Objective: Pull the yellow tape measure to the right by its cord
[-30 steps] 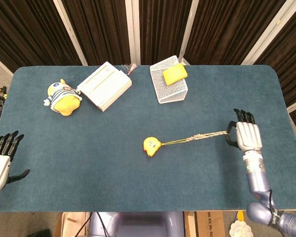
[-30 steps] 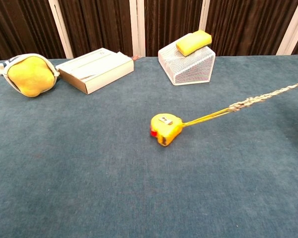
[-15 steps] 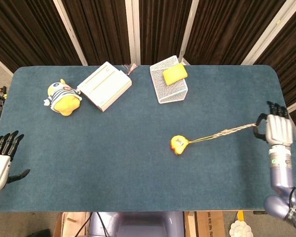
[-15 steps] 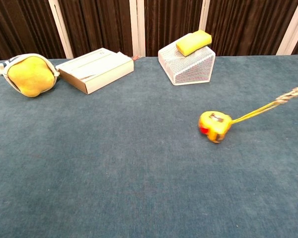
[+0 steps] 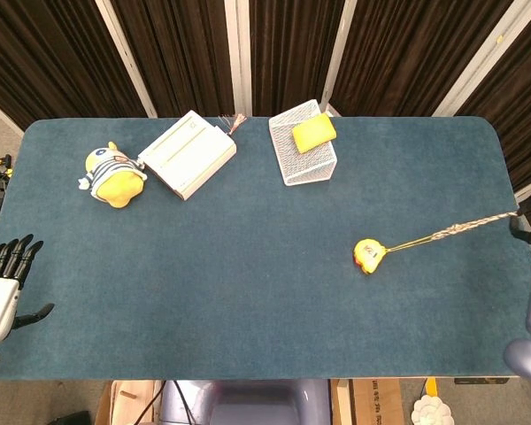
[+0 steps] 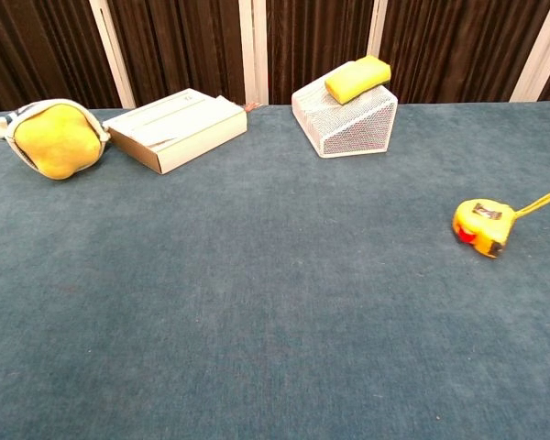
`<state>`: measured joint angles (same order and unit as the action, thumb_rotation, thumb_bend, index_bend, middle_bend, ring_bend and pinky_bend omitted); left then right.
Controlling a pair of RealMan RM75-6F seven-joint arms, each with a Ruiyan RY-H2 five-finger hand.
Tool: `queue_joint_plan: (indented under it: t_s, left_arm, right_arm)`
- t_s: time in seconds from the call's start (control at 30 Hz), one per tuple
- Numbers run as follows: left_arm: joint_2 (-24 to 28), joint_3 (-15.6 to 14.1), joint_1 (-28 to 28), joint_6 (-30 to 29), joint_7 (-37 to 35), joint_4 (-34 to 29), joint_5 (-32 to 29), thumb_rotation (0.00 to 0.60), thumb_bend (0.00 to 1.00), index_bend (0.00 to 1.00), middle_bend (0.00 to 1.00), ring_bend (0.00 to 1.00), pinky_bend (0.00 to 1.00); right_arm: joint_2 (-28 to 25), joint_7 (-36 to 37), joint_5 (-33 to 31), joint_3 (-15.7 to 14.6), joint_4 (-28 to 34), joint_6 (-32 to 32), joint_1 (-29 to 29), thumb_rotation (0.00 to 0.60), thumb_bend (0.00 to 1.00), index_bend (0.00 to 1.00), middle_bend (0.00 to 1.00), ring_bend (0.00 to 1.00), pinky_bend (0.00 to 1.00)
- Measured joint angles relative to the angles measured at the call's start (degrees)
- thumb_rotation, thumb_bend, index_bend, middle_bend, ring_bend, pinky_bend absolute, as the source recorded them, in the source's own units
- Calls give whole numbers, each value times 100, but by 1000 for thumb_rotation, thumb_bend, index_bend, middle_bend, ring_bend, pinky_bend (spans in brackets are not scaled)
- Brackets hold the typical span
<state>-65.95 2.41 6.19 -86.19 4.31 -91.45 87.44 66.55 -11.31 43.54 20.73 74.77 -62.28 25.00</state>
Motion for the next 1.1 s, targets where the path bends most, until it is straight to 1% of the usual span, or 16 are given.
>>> queue_joint_plan:
  t_s: [0.23, 0.4, 0.53, 0.6, 0.63, 0.67, 0.73, 0.77, 0.83, 1.03, 1.1]
  left_arm:
    - [1, 3, 1, -1, 15, -10, -1, 600, 0, 0, 0, 0, 0]
    - [1, -1, -1, -12, 11, -8, 18, 600, 0, 0, 0, 0, 0]
    - [2, 0, -2, -17, 11, -7, 21, 600, 0, 0, 0, 0, 0]
    - [2, -2, -2, -15, 10, -8, 23, 600, 0, 0, 0, 0, 0]
    - [3, -3, -2, -13, 11, -8, 23, 600, 0, 0, 0, 0, 0]
    - [3, -4, -1, -8, 10, -9, 22, 600, 0, 0, 0, 0, 0]
    - [4, -5, 0, -6, 14, -9, 22, 600, 0, 0, 0, 0, 0]
    - [2, -6, -1, -9, 15, -8, 26, 600, 0, 0, 0, 0, 0]
    - [-2, -6, -1, -15, 21, -5, 32, 600, 0, 0, 0, 0, 0]
    - [-1, -4, -2, -17, 16, -7, 29, 600, 0, 0, 0, 0, 0]
    - [-2, -5, -2, -20, 18, -4, 38, 600, 0, 0, 0, 0, 0]
  right_arm:
    - [-132, 47, -333, 228, -243, 28, -3, 600, 487, 665, 115, 0, 0]
    - [-145, -1, -392, 302, -288, -88, 11, 600, 487, 665, 115, 0, 0]
    - [-122, -30, -399, 292, -255, -115, 4, 600, 488, 654, 115, 0, 0]
    - [-118, -35, -395, 274, -244, -105, -8, 600, 487, 555, 111, 0, 0]
    - [-118, -36, -386, 258, -233, -91, -15, 600, 487, 435, 93, 0, 0]
    - [-117, -40, -376, 239, -213, -78, -23, 600, 487, 292, 62, 0, 0]
    - [-110, -51, -337, 194, -145, -71, -41, 600, 490, 86, 13, 0, 0]
    - [-108, -53, -314, 175, -108, -67, -48, 600, 491, 22, 1, 0, 0]
    - [-106, -59, -251, 133, -2, -65, -61, 600, 493, 0, 0, 0, 0]
    - [-105, -13, 50, 40, 364, -166, -99, 600, 490, 0, 0, 0, 0]
    - [-113, 42, 152, 16, 556, -218, -128, 600, 470, 0, 0, 0, 0]
